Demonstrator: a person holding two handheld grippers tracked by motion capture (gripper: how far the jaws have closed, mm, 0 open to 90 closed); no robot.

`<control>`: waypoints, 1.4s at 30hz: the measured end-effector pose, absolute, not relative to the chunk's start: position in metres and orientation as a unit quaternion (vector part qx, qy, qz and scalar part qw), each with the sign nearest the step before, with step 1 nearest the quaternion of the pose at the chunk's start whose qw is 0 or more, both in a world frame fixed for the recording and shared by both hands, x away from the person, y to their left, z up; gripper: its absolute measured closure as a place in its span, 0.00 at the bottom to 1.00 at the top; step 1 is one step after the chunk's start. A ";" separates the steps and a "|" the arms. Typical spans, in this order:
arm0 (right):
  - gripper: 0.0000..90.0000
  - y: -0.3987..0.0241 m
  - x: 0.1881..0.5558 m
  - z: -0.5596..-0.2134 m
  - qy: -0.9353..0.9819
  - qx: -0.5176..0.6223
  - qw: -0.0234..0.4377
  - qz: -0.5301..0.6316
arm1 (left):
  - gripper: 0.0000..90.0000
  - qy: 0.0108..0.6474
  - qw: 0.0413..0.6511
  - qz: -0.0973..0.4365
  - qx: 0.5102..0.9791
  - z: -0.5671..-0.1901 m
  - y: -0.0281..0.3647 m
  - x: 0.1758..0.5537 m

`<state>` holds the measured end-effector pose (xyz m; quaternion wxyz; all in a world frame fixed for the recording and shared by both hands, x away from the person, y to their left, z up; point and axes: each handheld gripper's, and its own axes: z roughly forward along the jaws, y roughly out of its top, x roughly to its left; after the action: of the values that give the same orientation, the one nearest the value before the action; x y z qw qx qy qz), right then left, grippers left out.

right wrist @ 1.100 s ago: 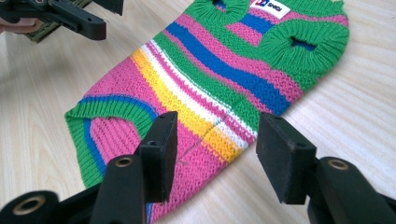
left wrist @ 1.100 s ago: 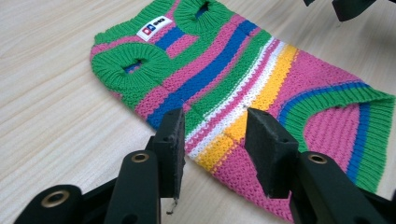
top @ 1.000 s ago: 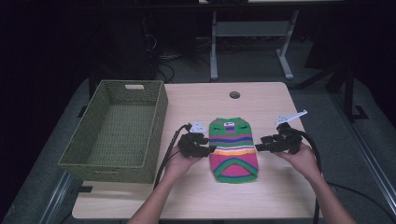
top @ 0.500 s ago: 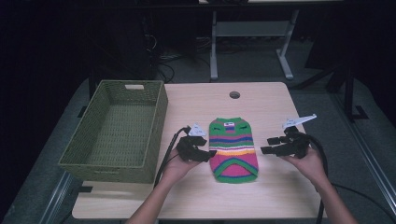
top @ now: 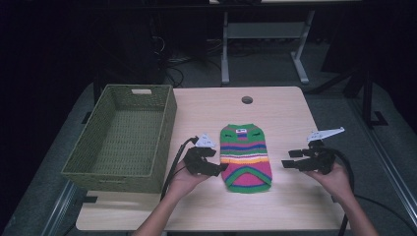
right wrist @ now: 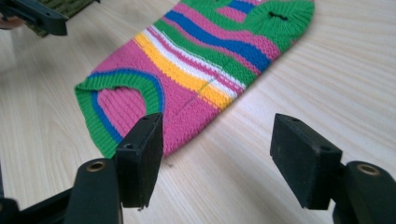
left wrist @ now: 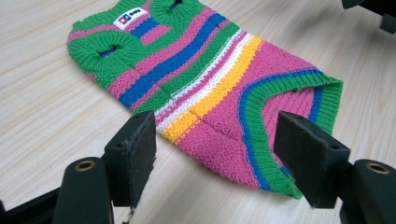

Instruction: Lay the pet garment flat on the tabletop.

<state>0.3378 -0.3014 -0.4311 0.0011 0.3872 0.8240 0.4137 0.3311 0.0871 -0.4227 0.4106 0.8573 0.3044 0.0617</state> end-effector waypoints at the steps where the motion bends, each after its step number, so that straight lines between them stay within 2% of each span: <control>1: 0.38 -0.302 0.337 -0.431 0.825 0.386 0.005 0.413 | 0.33 0.306 0.412 0.057 0.856 -0.423 0.088 0.330; 20: 0.37 -0.318 0.320 -0.441 0.822 0.396 0.012 0.410 | 0.30 0.312 0.413 0.054 0.854 -0.427 0.102 0.313; 42: 0.32 -0.344 0.279 -0.455 0.813 0.411 0.036 0.411 | 0.25 0.306 0.432 0.065 0.846 -0.426 0.121 0.280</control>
<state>0.2790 -0.3443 -0.4549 0.0361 0.4115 0.8126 0.4111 0.2804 0.1210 -0.4260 0.4318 0.8460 0.3060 0.0655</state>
